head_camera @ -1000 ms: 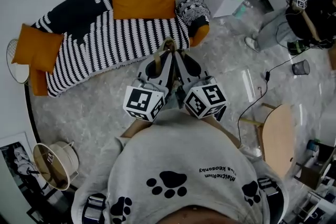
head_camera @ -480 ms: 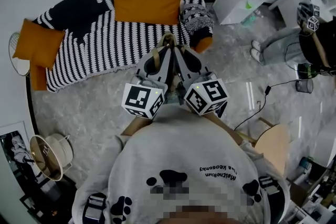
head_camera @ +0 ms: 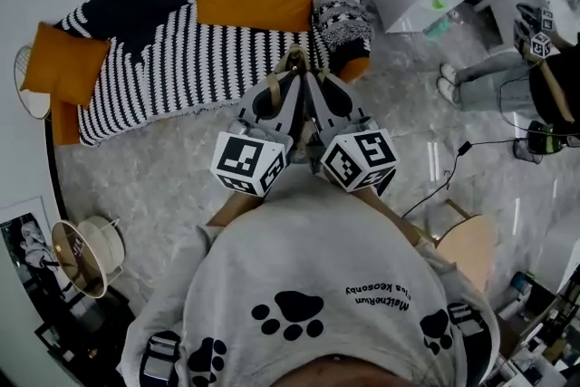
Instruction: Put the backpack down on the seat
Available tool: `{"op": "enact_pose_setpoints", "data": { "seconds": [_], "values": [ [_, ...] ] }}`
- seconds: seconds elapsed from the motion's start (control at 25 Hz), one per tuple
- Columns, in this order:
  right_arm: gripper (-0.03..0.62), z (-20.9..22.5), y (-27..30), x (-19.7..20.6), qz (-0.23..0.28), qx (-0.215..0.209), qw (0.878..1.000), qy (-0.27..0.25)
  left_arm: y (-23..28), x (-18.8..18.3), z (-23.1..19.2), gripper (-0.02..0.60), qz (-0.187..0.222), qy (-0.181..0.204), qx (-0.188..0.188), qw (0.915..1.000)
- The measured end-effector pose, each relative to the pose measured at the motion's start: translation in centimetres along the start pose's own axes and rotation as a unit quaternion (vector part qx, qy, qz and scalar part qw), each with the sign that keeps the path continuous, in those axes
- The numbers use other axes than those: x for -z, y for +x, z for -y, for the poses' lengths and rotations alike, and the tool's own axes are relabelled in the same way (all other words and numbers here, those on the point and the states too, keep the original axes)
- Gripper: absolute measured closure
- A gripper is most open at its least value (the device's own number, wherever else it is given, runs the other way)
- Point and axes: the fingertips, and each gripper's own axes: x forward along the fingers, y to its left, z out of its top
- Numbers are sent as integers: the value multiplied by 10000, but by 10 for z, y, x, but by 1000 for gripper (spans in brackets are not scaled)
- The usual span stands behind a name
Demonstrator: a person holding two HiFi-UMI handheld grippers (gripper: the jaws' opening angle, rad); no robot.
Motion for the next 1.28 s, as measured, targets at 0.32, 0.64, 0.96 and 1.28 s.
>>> {"op": "enact_pose_setpoints", "data": {
  "seconds": [0.32, 0.64, 0.96, 1.28],
  "values": [
    [553, 10, 21, -5, 20, 208, 9998, 4, 19, -3, -19, 563, -133, -49, 236, 9996],
    [553, 67, 78, -15, 22, 634, 9979, 141, 91, -1, -60, 563, -400, -63, 591, 9974],
    [553, 103, 142, -31, 96, 1136, 9932, 242, 156, -18, -111, 563, -635, 129, 1108, 9917],
    [553, 138, 183, -33, 172, 1661, 9853, 365, 201, -9, -141, 563, -955, 90, 1635, 9819]
  ]
}}
